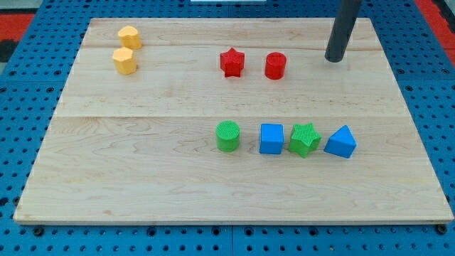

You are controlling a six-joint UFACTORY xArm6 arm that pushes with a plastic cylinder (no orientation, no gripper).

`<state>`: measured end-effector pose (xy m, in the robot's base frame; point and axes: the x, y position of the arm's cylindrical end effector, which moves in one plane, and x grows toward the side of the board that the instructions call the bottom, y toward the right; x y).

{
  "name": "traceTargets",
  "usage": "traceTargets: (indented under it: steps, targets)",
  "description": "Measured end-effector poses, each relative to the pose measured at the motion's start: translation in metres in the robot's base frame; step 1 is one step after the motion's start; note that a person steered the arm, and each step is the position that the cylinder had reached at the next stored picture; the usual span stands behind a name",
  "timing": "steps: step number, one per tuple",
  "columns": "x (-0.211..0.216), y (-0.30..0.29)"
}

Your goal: Move your arm towards the top side of the board

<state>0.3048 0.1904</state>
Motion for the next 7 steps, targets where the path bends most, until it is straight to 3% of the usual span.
traceTargets:
  steps: [7]
  targets:
    - [-0.024, 0.0]
